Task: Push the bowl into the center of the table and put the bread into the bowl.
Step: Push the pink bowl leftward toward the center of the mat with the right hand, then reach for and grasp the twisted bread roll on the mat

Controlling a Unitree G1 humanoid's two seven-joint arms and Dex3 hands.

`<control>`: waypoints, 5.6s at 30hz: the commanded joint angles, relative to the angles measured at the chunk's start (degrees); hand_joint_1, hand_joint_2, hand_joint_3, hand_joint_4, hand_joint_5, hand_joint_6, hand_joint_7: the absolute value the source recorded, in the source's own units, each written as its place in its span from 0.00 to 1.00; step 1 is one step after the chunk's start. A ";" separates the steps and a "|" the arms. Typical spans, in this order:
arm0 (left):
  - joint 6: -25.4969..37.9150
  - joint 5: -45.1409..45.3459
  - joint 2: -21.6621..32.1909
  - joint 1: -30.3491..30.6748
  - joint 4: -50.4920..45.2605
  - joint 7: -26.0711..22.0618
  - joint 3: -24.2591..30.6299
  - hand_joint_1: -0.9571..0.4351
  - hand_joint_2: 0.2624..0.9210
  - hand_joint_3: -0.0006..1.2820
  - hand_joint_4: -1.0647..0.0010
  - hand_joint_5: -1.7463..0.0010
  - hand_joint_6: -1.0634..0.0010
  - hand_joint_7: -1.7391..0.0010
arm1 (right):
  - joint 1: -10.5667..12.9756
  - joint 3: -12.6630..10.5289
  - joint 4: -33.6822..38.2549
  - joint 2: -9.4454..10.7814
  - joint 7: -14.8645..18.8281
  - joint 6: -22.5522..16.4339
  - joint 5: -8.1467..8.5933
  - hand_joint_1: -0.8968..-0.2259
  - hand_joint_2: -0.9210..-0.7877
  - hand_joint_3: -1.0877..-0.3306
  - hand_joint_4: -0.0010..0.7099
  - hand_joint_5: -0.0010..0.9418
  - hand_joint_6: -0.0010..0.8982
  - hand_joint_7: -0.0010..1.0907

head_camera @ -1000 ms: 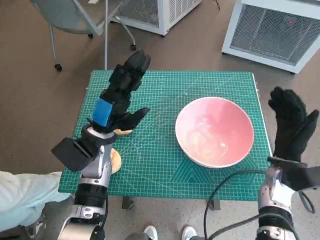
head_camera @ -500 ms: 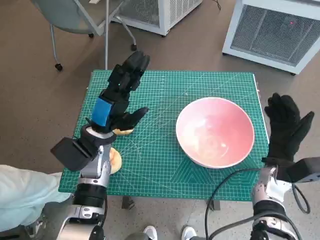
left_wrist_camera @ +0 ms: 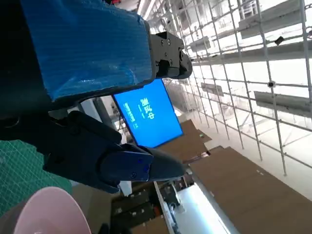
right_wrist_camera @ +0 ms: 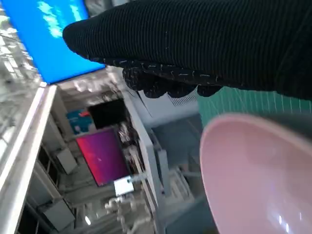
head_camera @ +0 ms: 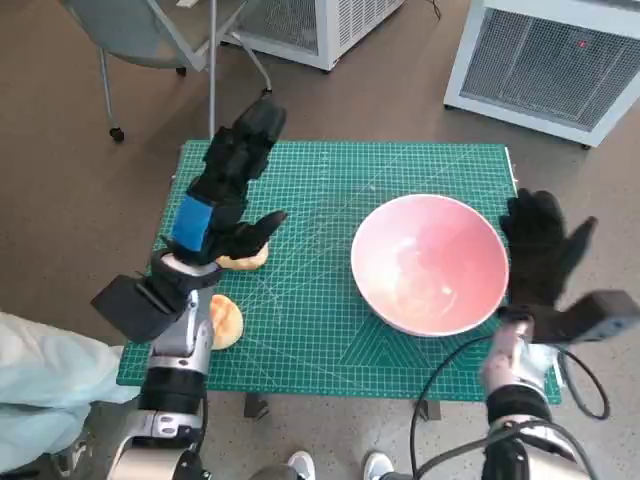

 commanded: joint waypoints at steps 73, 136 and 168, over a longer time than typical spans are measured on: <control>0.36 3.81 1.97 6.20 -5.58 7.32 -0.07 0.23 1.00 0.29 0.82 1.00 0.85 0.90 | -7.14 3.38 -5.80 2.33 4.49 -2.28 -4.73 0.42 0.00 0.47 0.15 0.01 0.21 0.26; 41.13 39.74 24.13 1.18 -18.52 1.59 -8.08 0.51 0.69 0.00 0.83 1.00 0.69 0.98 | 16.34 19.71 -50.51 -2.87 3.70 -4.73 -11.34 0.36 0.00 0.42 0.12 0.00 0.00 0.39; 40.37 44.16 18.69 -13.05 15.34 6.06 -24.83 0.54 0.69 0.00 0.87 1.00 0.70 1.00 | 17.69 21.14 -53.31 -2.50 6.09 -0.98 -5.89 0.29 0.00 0.45 0.10 0.00 0.00 0.38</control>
